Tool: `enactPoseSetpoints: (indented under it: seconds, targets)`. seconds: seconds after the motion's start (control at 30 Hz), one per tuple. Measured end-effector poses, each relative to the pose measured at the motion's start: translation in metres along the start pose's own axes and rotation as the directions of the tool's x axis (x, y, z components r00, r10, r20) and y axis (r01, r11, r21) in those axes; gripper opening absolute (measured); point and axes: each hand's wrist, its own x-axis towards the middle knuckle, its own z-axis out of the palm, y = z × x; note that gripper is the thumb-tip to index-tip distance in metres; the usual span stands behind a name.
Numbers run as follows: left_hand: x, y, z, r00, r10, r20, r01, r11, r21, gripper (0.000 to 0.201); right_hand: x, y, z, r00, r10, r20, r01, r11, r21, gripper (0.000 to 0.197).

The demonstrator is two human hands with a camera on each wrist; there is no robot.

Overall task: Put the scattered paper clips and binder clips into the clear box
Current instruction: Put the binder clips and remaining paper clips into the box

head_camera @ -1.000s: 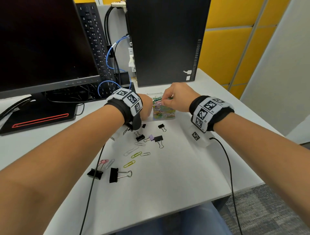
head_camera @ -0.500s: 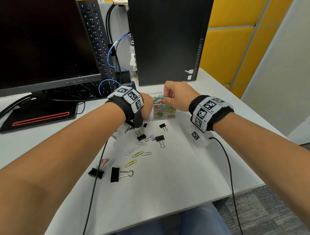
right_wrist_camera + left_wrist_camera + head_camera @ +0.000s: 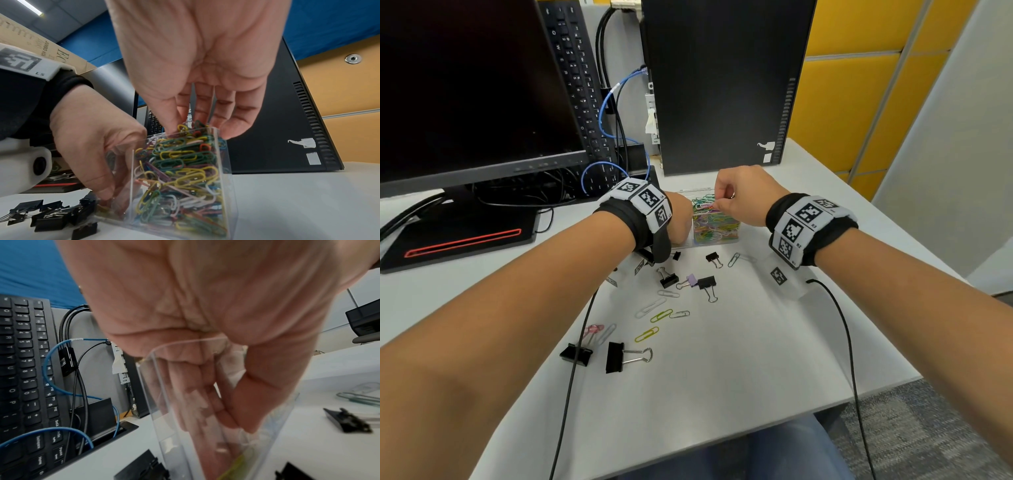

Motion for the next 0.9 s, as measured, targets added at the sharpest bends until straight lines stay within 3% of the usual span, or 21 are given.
enactPoseSetpoints:
  seconds: [0.13,0.4,0.63,0.77,0.9]
  targets:
    - [-0.004,0.002,-0.002,1.0,0.001,-0.019,-0.001,1.0,0.004,0.028,0.001,0.001,0.0,1.0,0.003,0.003,-0.003,1.0,0.006,0.005]
    - [-0.008,-0.005,0.004,0.986,0.059,-0.154,-0.064,0.998,-0.025,0.014,-0.001,-0.001,-0.001,1.0,0.015,0.007,-0.015,1.0,0.014,0.003]
    - [-0.015,-0.013,0.01,0.959,0.077,-0.271,-0.114,0.986,-0.122,0.018,-0.002,-0.003,-0.001,1.0,0.012,0.009,-0.012,1.0,-0.004,0.004]
    - [-0.024,-0.019,0.005,0.935,0.07,-0.348,-0.15,0.966,-0.21,0.01,-0.001,-0.003,-0.001,1.0,0.009,0.004,-0.009,1.0,-0.008,0.004]
    - [-0.031,-0.028,-0.003,0.929,0.05,-0.368,-0.174,0.934,-0.313,0.011,-0.001,-0.003,-0.001,1.0,0.008,0.005,-0.008,1.0,-0.014,0.004]
